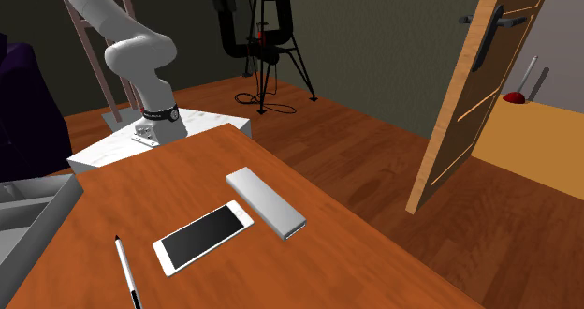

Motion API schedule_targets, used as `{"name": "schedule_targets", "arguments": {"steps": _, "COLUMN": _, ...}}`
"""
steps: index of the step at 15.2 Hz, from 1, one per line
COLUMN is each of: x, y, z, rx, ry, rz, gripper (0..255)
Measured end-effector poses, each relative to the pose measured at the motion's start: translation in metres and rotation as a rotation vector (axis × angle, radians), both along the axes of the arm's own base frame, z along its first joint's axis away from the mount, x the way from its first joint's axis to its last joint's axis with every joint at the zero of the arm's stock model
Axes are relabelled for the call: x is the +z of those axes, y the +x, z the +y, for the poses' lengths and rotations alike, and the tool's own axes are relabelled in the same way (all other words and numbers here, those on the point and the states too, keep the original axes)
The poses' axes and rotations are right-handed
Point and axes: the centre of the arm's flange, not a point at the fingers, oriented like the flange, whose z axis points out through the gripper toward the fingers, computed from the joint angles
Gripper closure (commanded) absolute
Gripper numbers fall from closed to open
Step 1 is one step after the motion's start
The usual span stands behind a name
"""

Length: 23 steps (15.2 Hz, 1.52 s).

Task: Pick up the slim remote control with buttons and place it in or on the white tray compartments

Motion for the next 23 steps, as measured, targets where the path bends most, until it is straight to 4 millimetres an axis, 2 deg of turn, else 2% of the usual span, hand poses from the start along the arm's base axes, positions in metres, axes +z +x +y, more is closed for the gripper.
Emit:
{"name": "schedule_targets", "arguments": {"steps": 2, "x": -0.003, "y": 0.005, "z": -0.004, "rx": -0.006, "ry": 0.002, "rz": 0.002, "gripper": 0}}
{"name": "schedule_targets", "arguments": {"steps": 4, "x": -0.01, "y": 0.021, "z": -0.014, "rx": -0.026, "ry": 0.008, "rz": 0.009, "gripper": 0}}
{"name": "schedule_targets", "arguments": {"steps": 14, "x": -0.068, "y": 0.11, "z": -0.105, "rx": -0.148, "ry": 0.044, "rz": 0.049, "gripper": 0}}
{"name": "schedule_targets", "arguments": {"steps": 23, "x": -0.127, "y": 0.175, "z": -0.191, "rx": -0.259, "ry": 0.076, "rz": 0.086, "gripper": 0}}
